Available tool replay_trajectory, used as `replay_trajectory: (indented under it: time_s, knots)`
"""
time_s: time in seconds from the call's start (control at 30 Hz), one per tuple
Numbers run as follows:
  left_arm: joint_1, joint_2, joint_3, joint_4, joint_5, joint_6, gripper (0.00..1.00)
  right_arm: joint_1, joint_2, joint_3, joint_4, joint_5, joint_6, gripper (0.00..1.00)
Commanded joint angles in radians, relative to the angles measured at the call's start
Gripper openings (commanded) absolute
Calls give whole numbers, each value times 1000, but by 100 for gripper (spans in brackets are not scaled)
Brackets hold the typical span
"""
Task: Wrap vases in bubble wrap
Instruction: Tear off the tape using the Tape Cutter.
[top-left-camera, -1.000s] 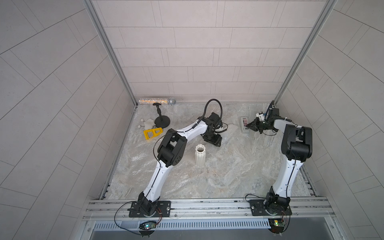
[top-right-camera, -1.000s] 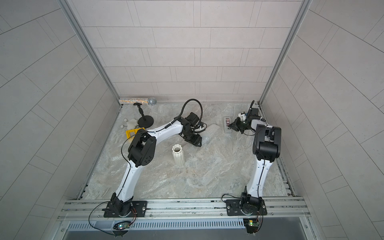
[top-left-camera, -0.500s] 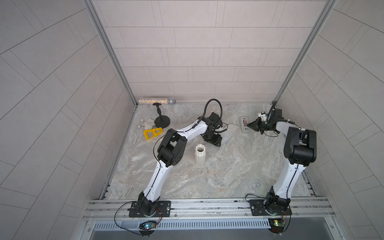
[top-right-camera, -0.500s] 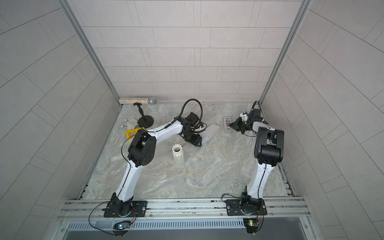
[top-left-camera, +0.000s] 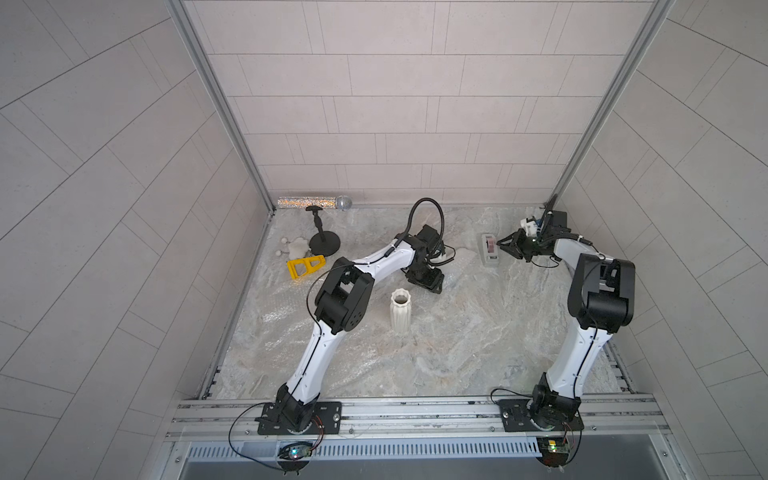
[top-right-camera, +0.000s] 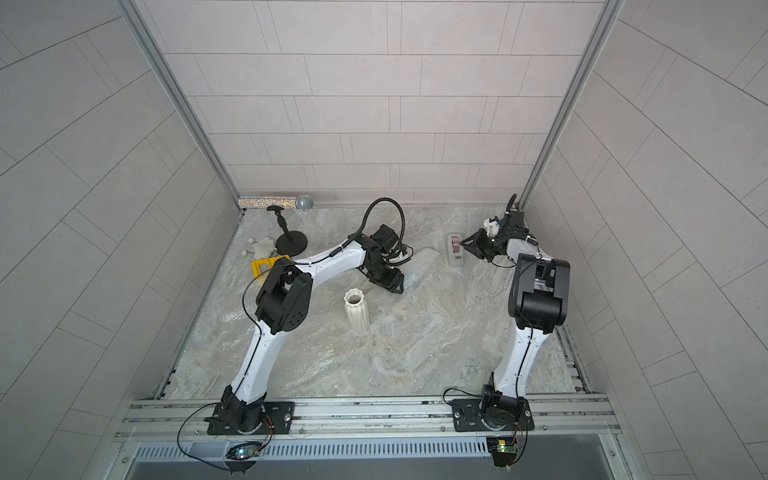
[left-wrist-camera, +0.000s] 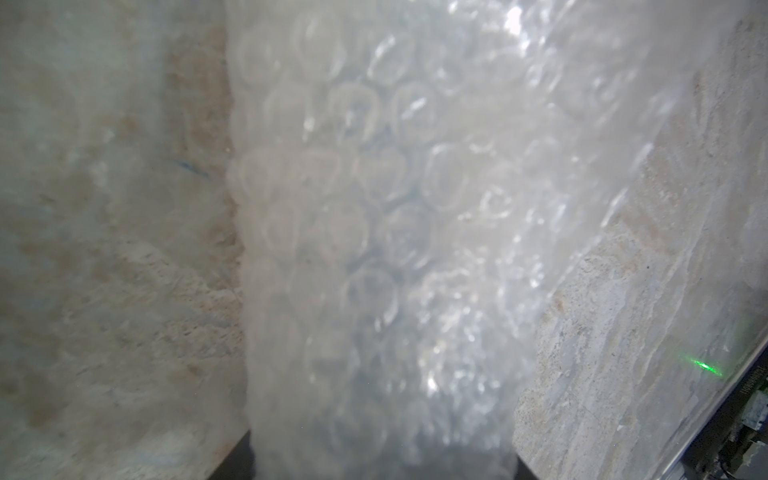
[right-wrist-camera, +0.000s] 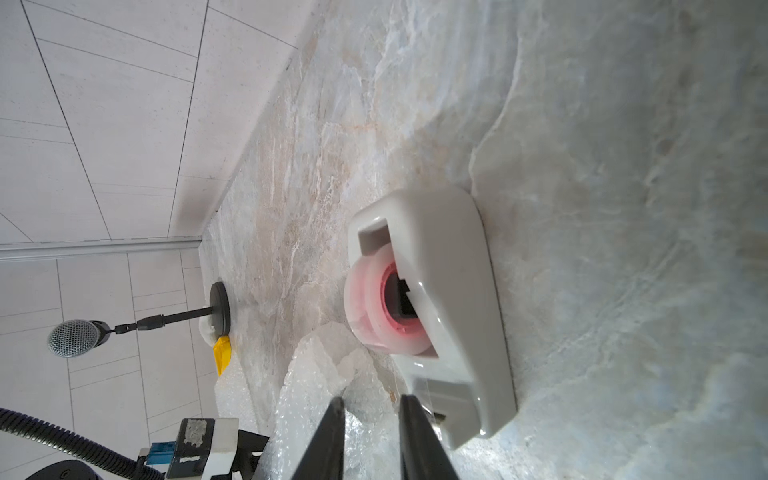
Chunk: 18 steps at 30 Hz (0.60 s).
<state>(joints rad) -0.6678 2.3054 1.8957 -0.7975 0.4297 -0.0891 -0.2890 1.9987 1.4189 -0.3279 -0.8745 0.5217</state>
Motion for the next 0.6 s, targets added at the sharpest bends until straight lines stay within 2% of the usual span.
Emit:
replay_trajectory:
  time_s: [0.0,0.57]
  knots:
    - [5,-28,-9,-8,0,-7,40,5,46,4,-46,5,-49,28]
    - [11,-28,-10,-12,-42,-16,39,28,111,12,7,-71,-28,32]
